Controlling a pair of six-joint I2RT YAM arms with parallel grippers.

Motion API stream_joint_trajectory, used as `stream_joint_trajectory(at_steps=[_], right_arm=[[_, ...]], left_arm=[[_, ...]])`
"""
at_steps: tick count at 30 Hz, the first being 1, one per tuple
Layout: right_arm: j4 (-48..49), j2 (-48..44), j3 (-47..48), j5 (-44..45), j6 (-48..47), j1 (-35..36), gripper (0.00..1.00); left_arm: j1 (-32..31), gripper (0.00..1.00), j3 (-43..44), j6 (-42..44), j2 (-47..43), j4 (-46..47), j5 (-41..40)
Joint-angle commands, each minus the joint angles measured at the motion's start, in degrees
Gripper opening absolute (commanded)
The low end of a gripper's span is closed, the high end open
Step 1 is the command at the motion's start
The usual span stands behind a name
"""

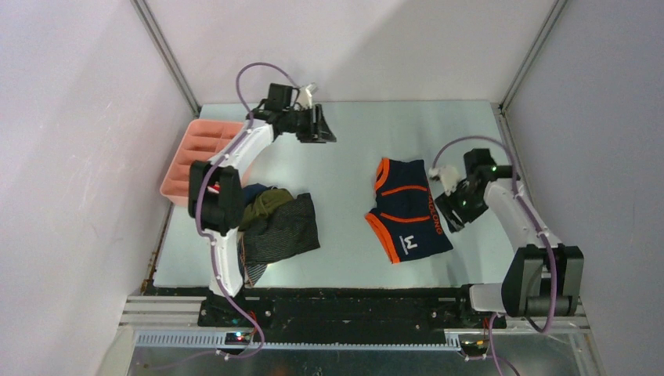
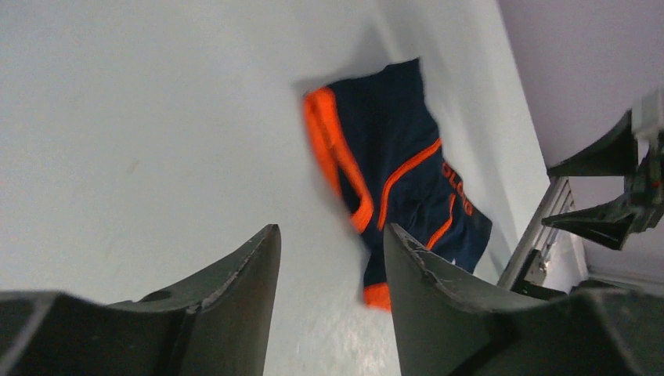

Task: Roll the underwear
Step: Flatten out the underwear at the center of the board.

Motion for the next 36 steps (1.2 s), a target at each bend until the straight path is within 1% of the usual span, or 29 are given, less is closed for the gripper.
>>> stream_joint_trajectory(at_steps=[1, 2, 3, 4, 6, 10, 11, 12, 15, 17, 20, 24, 25, 26, 27, 28, 30, 31, 33, 34, 35, 36], right_arm=[[0.3, 2.0, 1.5, -15.1, 25.3, -9.0, 0.83], [1.2, 2.5, 0.5, -16.9, 27.1, -10.7, 0.83], [1.3, 3.5, 0.1, -17.7, 29.7, -11.3, 0.86], [1.8, 3.9, -0.7, -18.6, 30.3, -12.0, 0.87], [1.6, 5.1, -1.2, -18.6, 33.4, -12.4, 0.86], [0.5, 7.8, -3.2, -14.6, 38.2, -12.6, 0.76], [0.5, 8.6, -4.6, -13.6, 40.8, -12.7, 0.73], [0.5, 8.9, -5.5, -11.0, 42.0, -12.7, 0.73], [0.2, 9.3, -9.8, -7.5, 46.4, -12.8, 0.69], [0.0, 9.3, -11.6, -5.9, 48.6, -12.6, 0.67], [0.0, 9.9, -12.1, -5.3, 51.1, -12.1, 0.62], [1.4, 12.1, -14.0, -4.2, 54.4, -10.9, 0.55], [2.1, 12.5, -14.8, -4.0, 54.6, -10.6, 0.54], [2.5, 13.1, -15.1, -3.5, 55.1, -10.5, 0.53], [3.3, 13.4, -15.5, -2.4, 55.3, -10.4, 0.52], [3.8, 13.9, -15.6, -1.8, 55.8, -10.4, 0.51], [5.2, 14.7, -15.2, -0.7, 56.6, -10.4, 0.49], [6.2, 15.0, -15.0, 0.0, 56.8, -10.4, 0.49], [8.5, 15.5, -14.4, 0.6, 57.2, -10.5, 0.46], [10.4, 15.9, -13.9, 0.7, 57.2, -10.6, 0.43], [11.2, 16.1, -13.5, 0.8, 57.1, -10.8, 0.41], [12.8, 16.3, -12.8, 1.0, 56.9, -10.9, 0.36]], left_arm=[[-6.5, 0.60, 8.8, -5.1, 8.0, 12.7, 4.6], [-7.8, 0.62, 10.7, -6.0, 9.8, 15.2, 3.7], [-8.4, 0.63, 14.6, -7.8, 13.3, 16.2, 3.1], [-9.5, 0.68, 16.0, -8.5, 14.8, 18.4, 1.1], [-11.1, 0.74, 18.4, -8.3, 18.5, 20.9, -1.0], [-13.2, 0.84, 22.5, -8.6, 23.8, 22.3, -5.9], [-13.5, 0.85, 23.9, -8.5, 24.6, 22.0, -7.3], [-14.0, 0.86, 24.8, -9.3, 25.9, 20.8, -8.0], [-14.6, 0.87, 23.8, -12.8, 26.4, 19.8, -12.3], [-15.0, 0.88, 22.4, -15.6, 26.0, 16.5, -15.7], [-15.1, 0.85, 16.9, -21.5, 24.4, 13.7, -18.6], [-15.5, 0.73, 12.1, -24.1, 23.2, 12.5, -17.7], [-15.5, 0.68, 11.4, -24.1, 23.0, 12.2, -17.7], [-15.5, 0.65, 10.1, -24.0, 22.6, 12.3, -17.5], [-15.5, 0.58, 9.6, -23.9, 22.3, 12.3, -17.5], [-15.5, 0.56, 8.9, -23.7, 21.7, 12.1, -18.2], [-15.3, 0.48, 7.1, -23.8, 20.5, 11.3, -18.9], [-15.2, 0.41, 6.4, -23.9, 19.5, 11.6, -18.9], [-15.0, 0.33, 3.9, -24.2, 18.1, 12.3, -18.0], [-14.8, 0.30, 2.3, -24.3, 17.7, 12.6, -16.9], [-14.6, 0.23, 1.6, -24.4, 17.0, 13.4, -16.3], [-14.6, 0.15, 0.3, -24.4, 16.6, 13.6, -15.3]])
